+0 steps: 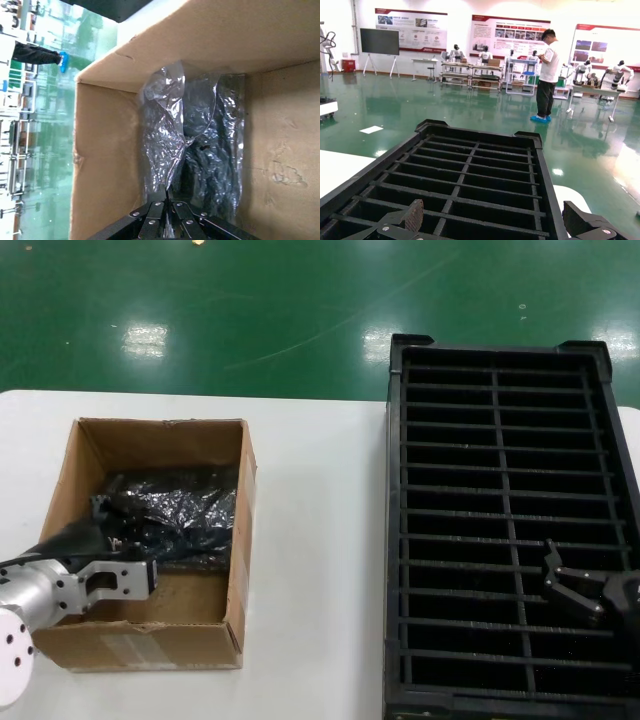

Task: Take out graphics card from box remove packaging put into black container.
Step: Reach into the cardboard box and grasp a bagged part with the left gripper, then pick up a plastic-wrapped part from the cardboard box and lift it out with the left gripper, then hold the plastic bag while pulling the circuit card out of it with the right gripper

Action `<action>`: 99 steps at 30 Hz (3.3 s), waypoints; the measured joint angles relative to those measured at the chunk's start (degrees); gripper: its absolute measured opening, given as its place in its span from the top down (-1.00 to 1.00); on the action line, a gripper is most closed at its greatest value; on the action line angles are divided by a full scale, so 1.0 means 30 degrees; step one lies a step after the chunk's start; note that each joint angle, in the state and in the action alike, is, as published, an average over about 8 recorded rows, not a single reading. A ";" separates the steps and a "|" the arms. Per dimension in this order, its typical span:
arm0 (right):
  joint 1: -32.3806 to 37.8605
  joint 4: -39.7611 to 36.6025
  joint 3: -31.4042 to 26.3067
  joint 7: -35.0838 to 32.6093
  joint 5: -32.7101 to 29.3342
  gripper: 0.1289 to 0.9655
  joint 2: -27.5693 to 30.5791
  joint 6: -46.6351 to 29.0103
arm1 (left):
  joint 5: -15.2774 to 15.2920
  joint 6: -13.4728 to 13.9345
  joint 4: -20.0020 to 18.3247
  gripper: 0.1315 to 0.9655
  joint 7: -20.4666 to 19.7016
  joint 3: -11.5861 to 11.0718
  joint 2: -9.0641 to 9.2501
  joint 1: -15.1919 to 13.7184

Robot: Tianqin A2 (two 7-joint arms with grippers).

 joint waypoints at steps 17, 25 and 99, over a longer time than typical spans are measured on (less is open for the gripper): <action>0.0000 0.0000 0.0000 0.0001 0.0000 -1.00 0.0000 0.0000 | 0.0278 -0.0657 -0.2800 0.98 0.0591 -0.1672 0.0185 0.1265; 0.0000 0.0000 0.0000 0.0001 -0.0001 -1.00 0.0000 0.0000 | 0.0070 -0.1150 -0.5154 0.98 0.1077 -0.2832 0.0275 0.2260; 0.3704 0.1096 -0.5742 0.1823 -0.0294 -0.76 0.1637 -0.6435 | -0.3563 -0.2252 -1.4589 0.98 0.3664 -0.4532 0.0194 1.0075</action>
